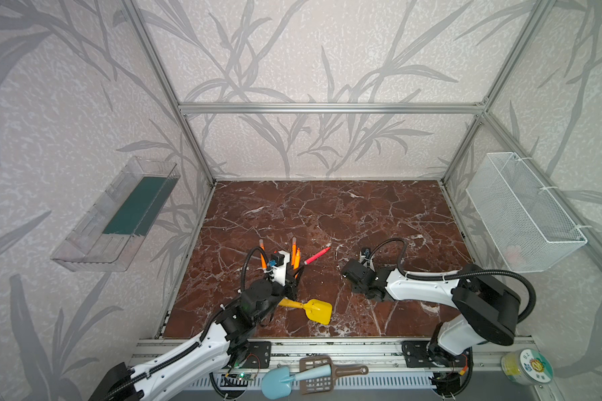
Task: Insert the pens into the pen caps
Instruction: 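Move the right gripper to the loose pink caps and lower over one, then close the right gripper on a pink cap and lift it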
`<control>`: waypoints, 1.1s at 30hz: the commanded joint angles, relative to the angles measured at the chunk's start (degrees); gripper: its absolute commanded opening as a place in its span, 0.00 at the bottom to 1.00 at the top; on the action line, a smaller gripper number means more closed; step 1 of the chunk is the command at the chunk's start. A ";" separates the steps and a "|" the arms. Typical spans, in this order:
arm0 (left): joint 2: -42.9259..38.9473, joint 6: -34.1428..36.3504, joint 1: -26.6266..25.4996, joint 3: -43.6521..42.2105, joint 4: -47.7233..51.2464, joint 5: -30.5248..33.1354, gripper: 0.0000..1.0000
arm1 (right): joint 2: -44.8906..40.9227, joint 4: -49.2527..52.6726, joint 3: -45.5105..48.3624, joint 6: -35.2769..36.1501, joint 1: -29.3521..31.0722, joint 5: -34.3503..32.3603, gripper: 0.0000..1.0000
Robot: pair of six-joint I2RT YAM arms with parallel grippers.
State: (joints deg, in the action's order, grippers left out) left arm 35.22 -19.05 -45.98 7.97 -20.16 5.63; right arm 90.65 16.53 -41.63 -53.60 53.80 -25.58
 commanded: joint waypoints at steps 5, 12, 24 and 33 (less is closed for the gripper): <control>-0.42 0.55 0.18 0.36 -0.67 -0.18 0.00 | 2.53 -0.48 -1.19 -0.65 -1.68 -0.62 0.37; -0.54 0.50 0.18 0.33 -0.63 -0.35 0.00 | 2.16 -0.64 -0.31 -1.06 -1.86 -1.14 0.30; -0.41 0.50 0.17 0.47 -0.51 -0.62 0.00 | 3.50 -3.30 0.72 -0.99 -3.12 1.01 0.24; 0.61 0.00 0.16 0.97 -0.86 -2.55 0.00 | -0.89 -4.41 2.56 -2.02 -3.18 1.34 0.06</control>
State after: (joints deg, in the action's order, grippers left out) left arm 35.31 -19.09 -45.98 7.97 -20.16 4.62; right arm 91.57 10.46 -40.91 -54.63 50.87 -25.43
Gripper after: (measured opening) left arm 0.160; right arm 0.149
